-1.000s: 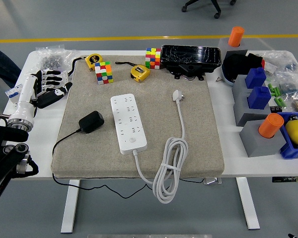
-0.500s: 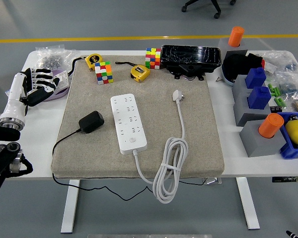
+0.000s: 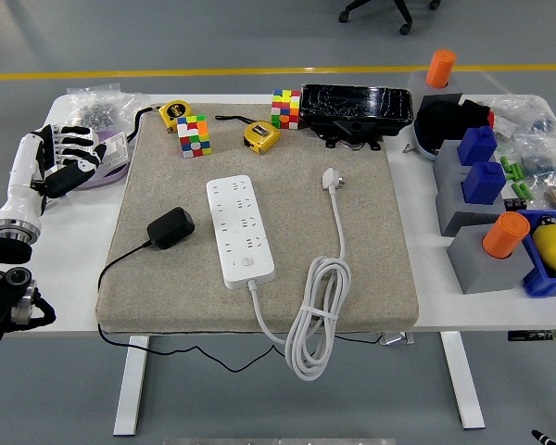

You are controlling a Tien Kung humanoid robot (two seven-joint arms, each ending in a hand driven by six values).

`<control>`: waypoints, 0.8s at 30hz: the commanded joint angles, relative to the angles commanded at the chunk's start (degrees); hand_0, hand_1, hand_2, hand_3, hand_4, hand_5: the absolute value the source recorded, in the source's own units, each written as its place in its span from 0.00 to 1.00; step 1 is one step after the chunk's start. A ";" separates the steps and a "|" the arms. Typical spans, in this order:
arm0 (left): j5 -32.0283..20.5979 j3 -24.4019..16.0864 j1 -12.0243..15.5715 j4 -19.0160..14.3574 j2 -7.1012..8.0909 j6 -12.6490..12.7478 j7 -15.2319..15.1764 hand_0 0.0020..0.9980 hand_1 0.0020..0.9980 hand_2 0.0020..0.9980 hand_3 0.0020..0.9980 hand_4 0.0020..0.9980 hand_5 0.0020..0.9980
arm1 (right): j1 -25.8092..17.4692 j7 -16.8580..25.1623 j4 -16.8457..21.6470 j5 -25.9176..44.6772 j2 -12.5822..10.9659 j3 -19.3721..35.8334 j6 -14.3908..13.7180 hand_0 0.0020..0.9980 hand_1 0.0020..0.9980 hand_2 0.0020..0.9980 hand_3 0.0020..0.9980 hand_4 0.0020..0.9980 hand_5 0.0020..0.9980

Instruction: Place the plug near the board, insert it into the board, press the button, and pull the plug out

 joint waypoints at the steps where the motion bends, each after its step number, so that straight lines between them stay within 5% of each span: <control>1: 0.07 0.01 0.02 -0.18 0.07 -0.02 0.04 0.41 0.48 0.54 0.56 0.76 0.19 | -0.07 -0.02 -0.01 -0.01 0.01 -0.04 0.02 0.67 0.68 0.67 0.56 0.92 0.51; 24: 1.10 -0.09 0.96 -1.33 1.39 -0.46 0.89 0.41 0.48 0.54 0.56 0.76 0.19 | 0.19 2.52 -0.04 0.39 -0.35 -2.23 -1.40 0.66 0.66 0.66 0.56 0.92 0.52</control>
